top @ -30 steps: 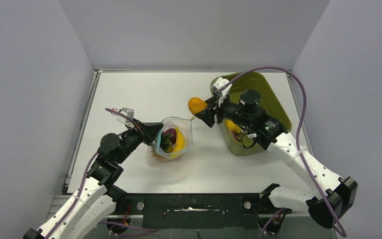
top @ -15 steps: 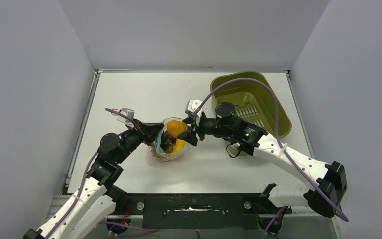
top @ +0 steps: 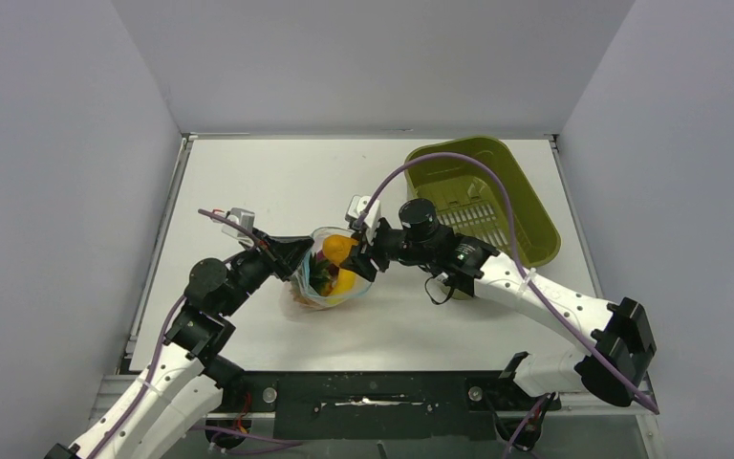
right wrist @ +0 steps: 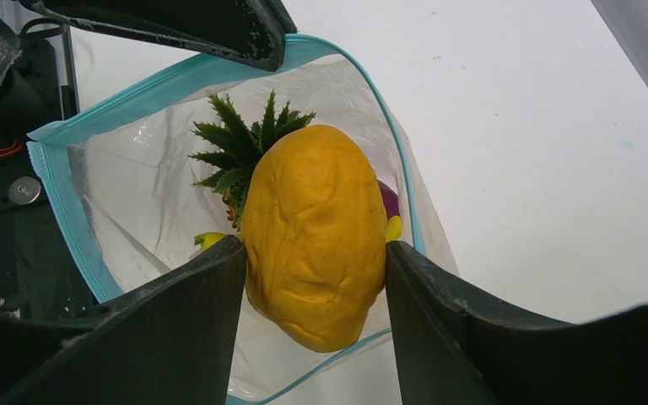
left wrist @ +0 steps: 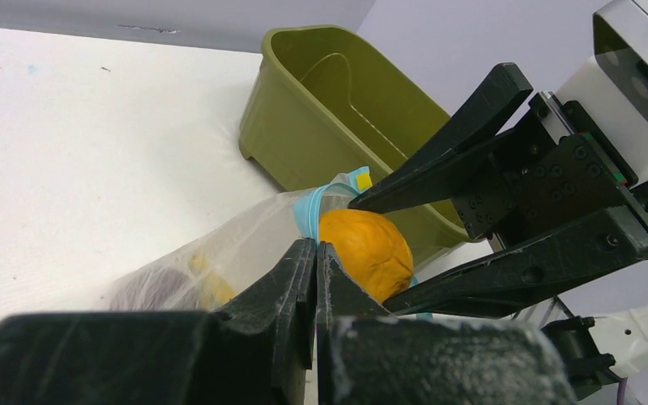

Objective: Place the food in the zip-top bag and seal the zipper
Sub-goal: Place the fake fruit in the zipper food storage bag.

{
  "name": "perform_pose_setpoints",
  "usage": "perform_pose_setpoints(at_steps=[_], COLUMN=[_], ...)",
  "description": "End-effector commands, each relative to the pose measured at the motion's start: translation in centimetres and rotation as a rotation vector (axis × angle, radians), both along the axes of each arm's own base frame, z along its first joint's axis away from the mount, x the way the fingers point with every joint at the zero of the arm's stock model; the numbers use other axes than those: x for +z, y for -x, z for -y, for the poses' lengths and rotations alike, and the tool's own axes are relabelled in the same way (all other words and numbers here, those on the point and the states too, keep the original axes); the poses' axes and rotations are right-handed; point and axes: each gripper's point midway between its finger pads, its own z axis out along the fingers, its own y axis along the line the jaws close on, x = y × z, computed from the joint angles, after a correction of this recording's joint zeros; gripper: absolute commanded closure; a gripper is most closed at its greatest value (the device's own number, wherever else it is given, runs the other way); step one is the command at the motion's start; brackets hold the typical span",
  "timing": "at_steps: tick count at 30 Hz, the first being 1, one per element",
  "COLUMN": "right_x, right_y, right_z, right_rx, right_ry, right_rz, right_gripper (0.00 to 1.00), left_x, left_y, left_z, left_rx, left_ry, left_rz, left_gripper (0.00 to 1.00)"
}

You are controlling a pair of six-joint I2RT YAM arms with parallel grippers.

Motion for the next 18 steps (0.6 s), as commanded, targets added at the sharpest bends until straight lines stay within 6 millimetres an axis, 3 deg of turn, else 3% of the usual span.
perform_pose_setpoints(at_steps=[1, 6, 18], right_x=[4.2, 5.5, 4.7], right_y=[-0.2, 0.2, 0.7], right_z=[-0.7, -0.9, -0.1], right_rx=[-0.008, 0.005, -0.013], right_ry=[-0.092, -0.125, -0.095], right_rz=[0.065, 0.041, 0.002], right_gripper=[0.45, 0.39, 0.26], left_x=[3.9, 3.8, 3.4], left_y=[0.5, 0.5, 0.6], left_z=[0.1, 0.2, 0.1], left_rx=[-0.018, -0.019, -0.017], left_ry=[0.060, 0.063, 0.058], left_rz=[0.090, 0.089, 0.084], left_gripper=[1.00, 1.00, 1.00])
